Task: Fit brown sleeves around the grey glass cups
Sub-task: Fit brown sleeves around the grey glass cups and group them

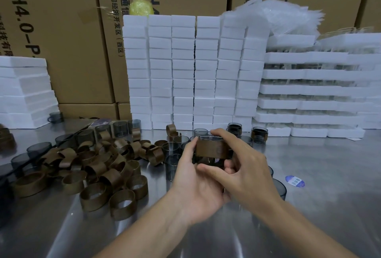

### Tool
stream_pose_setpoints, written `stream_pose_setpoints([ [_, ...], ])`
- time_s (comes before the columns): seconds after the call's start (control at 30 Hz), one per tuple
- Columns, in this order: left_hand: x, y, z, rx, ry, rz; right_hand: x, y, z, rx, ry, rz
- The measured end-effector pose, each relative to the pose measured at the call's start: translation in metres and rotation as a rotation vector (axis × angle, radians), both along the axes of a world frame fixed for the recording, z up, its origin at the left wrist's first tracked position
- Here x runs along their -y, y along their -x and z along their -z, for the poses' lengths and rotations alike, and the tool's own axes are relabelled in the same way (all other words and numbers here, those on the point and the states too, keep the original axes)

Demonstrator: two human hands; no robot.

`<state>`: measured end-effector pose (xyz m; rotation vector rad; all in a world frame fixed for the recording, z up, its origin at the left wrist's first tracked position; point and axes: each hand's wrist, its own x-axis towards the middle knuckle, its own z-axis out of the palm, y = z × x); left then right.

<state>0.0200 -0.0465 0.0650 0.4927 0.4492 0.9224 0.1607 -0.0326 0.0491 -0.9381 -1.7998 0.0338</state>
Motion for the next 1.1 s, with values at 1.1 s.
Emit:
stream_pose_setpoints([
  [1.1,0.0,-0.012,0.006,0.068,-0.059,-0.166,-0.001,0.011,0.006,-0.126,0.16,0.192],
])
